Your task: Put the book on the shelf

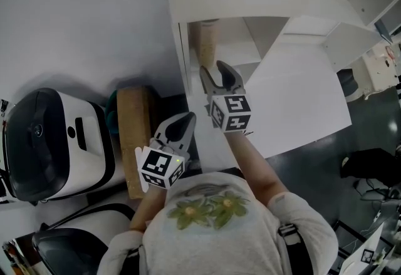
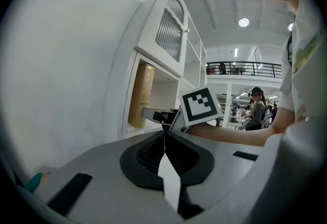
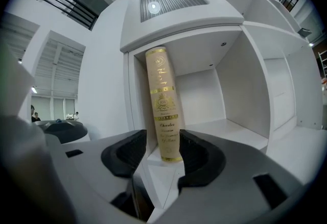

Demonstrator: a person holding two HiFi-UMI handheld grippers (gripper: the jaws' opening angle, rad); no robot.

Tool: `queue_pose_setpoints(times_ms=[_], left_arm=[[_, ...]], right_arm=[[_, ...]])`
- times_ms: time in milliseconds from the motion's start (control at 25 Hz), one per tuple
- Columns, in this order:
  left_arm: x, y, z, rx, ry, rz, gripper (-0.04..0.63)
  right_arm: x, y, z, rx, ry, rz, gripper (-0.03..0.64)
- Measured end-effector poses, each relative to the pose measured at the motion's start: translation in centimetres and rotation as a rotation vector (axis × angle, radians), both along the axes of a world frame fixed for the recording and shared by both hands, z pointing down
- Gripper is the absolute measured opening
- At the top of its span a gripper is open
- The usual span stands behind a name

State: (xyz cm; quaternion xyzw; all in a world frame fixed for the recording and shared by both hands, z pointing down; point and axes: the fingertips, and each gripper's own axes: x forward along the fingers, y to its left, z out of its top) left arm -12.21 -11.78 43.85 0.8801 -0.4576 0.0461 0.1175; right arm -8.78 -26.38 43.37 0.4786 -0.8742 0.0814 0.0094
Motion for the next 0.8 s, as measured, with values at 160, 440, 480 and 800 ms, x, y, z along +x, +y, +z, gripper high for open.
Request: queue_pose_setpoints(times_ms=[160,440,480,800], left_arm=[[0.3,0.2,-0.2,0.002,0.000,-0.020,0.029],[1.9,0.5,-0.7,0.006,-0.001,-0.041,0.029],[2.3,0.5,-0.8,0.007,-0.001,-0.044,0.029],[5.3,0.8,-1.6,0.011,0.012,-0.059,0.029]], right_arm=[[0.5,2.1,-0.2,0.020,-0.016,-0.044,0.203],[1.0,5.1,-1.2,0.021,-0.043,-0.164,0.054],[1.1,5.5,-1.3,0.017,-0.043,-0.180,0.049],[3.2,8.3,-1.8,-0.021,-0.044,-0.279,0.034]])
